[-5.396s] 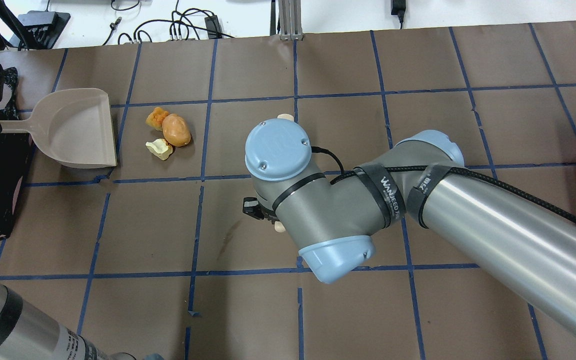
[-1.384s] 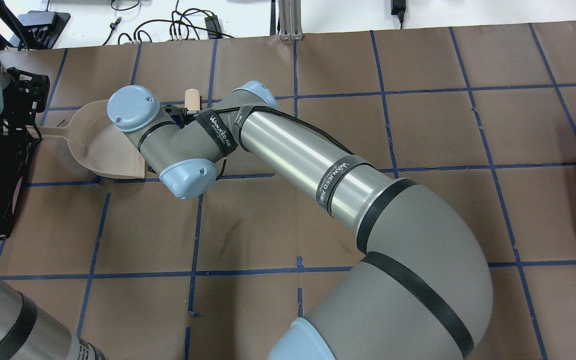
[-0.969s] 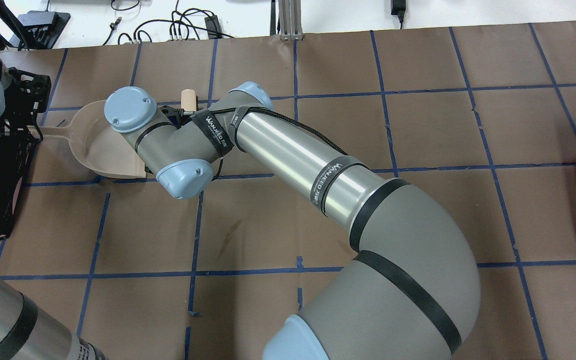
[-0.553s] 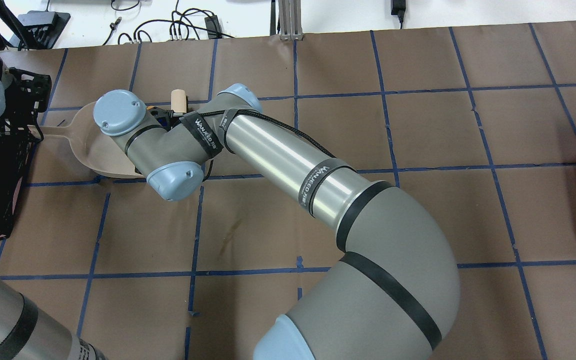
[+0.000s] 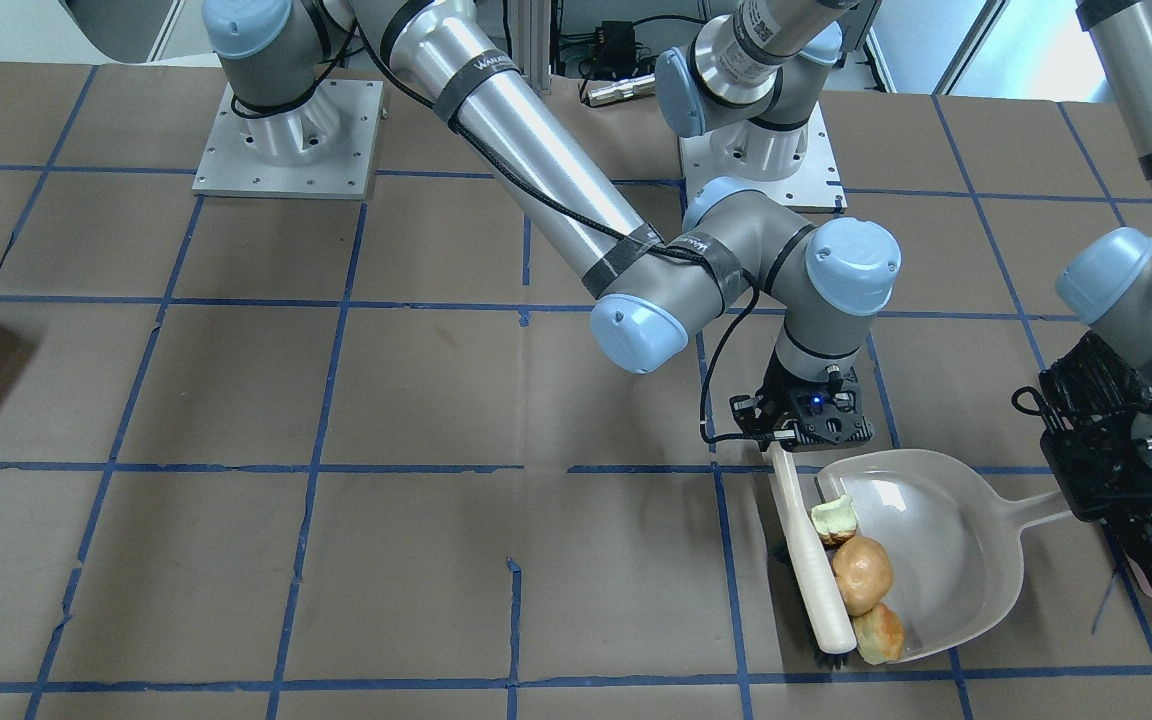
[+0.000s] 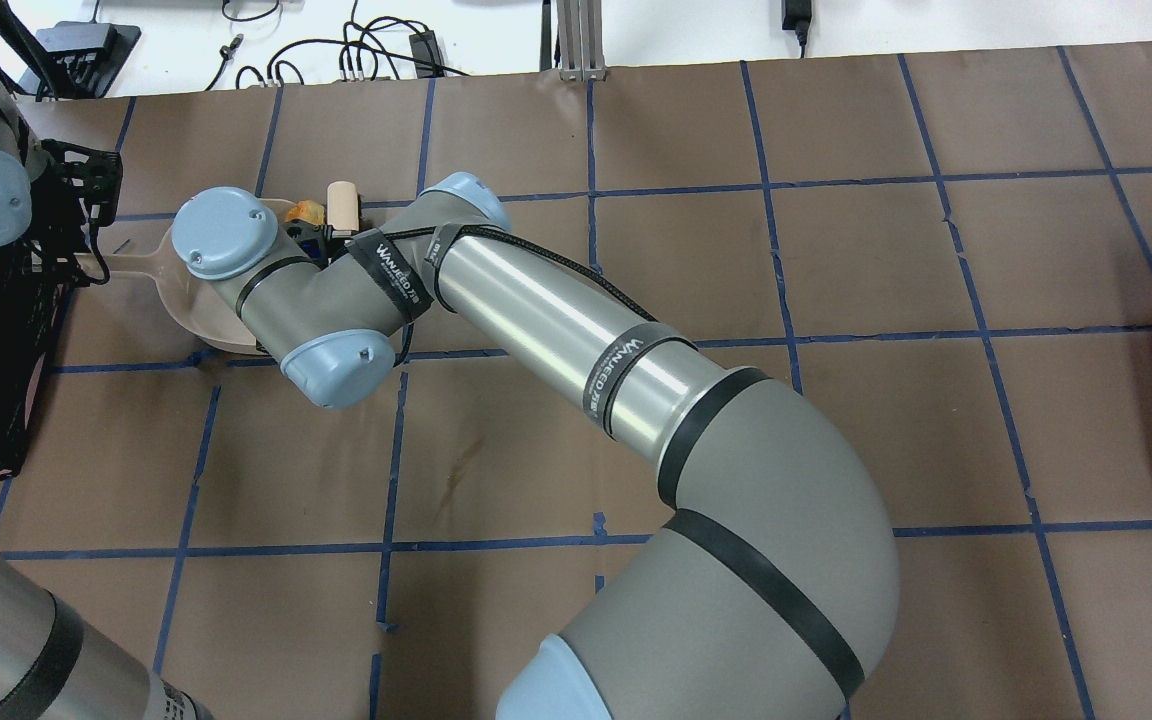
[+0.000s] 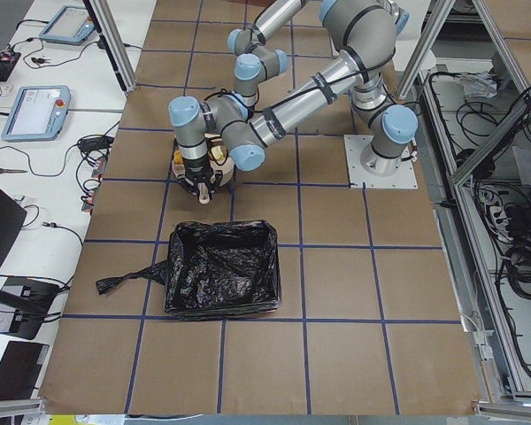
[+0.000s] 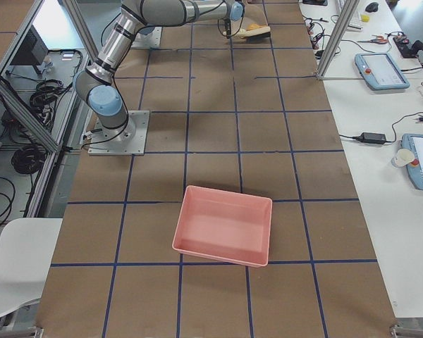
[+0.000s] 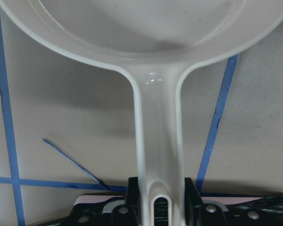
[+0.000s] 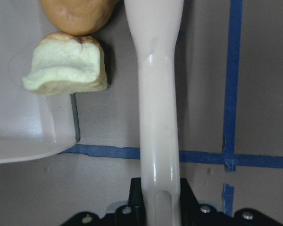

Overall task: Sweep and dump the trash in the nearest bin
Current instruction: 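Sweep the bread pieces with the right gripper's brush into the dustpan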

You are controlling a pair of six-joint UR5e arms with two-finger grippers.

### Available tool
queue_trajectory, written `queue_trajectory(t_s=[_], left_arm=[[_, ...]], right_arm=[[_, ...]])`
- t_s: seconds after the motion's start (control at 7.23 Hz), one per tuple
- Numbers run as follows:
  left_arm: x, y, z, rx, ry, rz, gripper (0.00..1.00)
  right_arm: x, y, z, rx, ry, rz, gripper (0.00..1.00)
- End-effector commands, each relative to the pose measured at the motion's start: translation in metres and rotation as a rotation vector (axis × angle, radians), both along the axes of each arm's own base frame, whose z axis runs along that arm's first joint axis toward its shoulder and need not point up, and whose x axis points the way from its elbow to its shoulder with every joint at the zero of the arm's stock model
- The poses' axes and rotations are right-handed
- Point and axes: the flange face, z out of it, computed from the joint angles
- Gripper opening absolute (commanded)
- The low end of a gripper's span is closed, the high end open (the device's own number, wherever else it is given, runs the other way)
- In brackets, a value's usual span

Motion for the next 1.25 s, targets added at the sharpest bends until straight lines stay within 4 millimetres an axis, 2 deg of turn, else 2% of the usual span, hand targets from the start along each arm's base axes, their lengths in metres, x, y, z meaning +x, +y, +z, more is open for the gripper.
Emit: queue_trajectory(t_s=[0.0,1.11], left_arm=[[-0.001,0.0,0.0,-0.001,0.0,0.003,0.0],[-0.004,0.002,0.007,-0.01,-0.004,0.003,0.0]], right_arm=[[0.008,0.002,0.002,-0.008,-0.01,0.008,0.05],[0.038,0.031,0.007,0.02,-0.066,0.073,0.05]])
